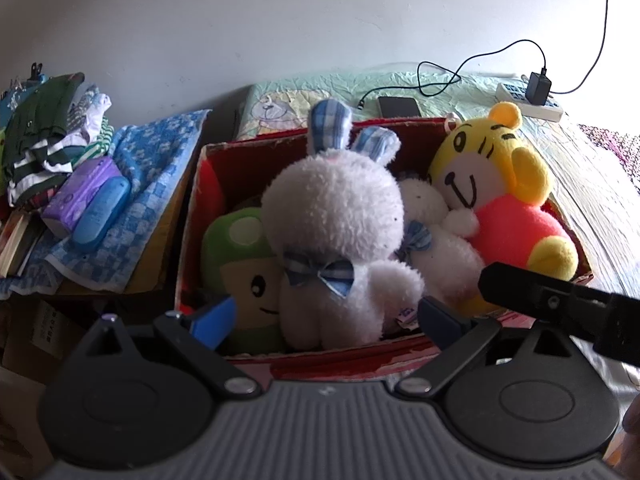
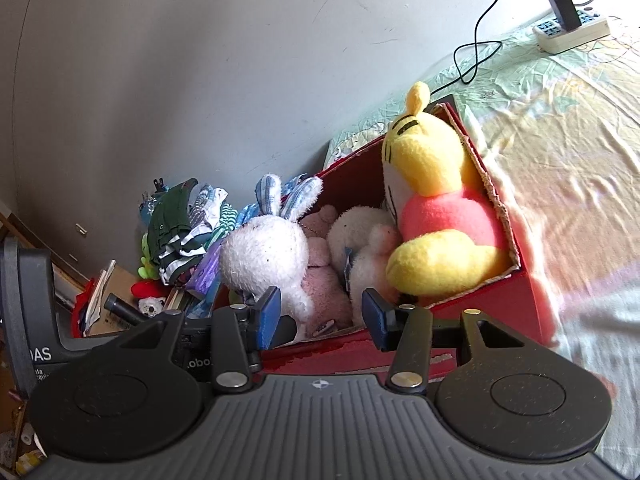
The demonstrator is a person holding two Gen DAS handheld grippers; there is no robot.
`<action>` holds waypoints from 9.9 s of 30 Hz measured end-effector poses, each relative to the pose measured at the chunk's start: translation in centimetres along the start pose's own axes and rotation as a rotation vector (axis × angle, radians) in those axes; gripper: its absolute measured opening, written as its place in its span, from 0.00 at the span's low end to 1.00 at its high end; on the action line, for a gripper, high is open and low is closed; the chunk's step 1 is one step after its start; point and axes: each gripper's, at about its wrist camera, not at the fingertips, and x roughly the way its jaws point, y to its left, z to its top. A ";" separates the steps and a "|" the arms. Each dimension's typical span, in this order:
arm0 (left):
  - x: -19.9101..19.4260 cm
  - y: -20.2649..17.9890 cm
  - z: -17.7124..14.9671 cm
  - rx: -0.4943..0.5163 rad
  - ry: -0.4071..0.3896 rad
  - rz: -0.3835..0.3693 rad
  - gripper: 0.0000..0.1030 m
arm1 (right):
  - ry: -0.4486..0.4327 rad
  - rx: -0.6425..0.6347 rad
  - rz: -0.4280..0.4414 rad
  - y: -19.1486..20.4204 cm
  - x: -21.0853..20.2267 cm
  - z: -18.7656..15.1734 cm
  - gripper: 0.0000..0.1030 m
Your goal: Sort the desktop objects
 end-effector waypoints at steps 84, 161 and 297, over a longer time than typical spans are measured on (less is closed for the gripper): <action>5.2 -25.4 -0.5 0.013 0.212 0.063 0.97 | 0.118 -0.156 -0.608 -17.4 -9.3 6.7 0.66; -4.8 -6.0 2.8 -0.168 0.121 0.062 0.99 | 0.111 -0.448 -0.511 4.2 -2.6 6.5 0.80; -0.4 -2.2 6.1 -0.060 0.223 0.012 0.96 | 0.383 -0.299 -0.531 5.4 2.8 8.0 0.80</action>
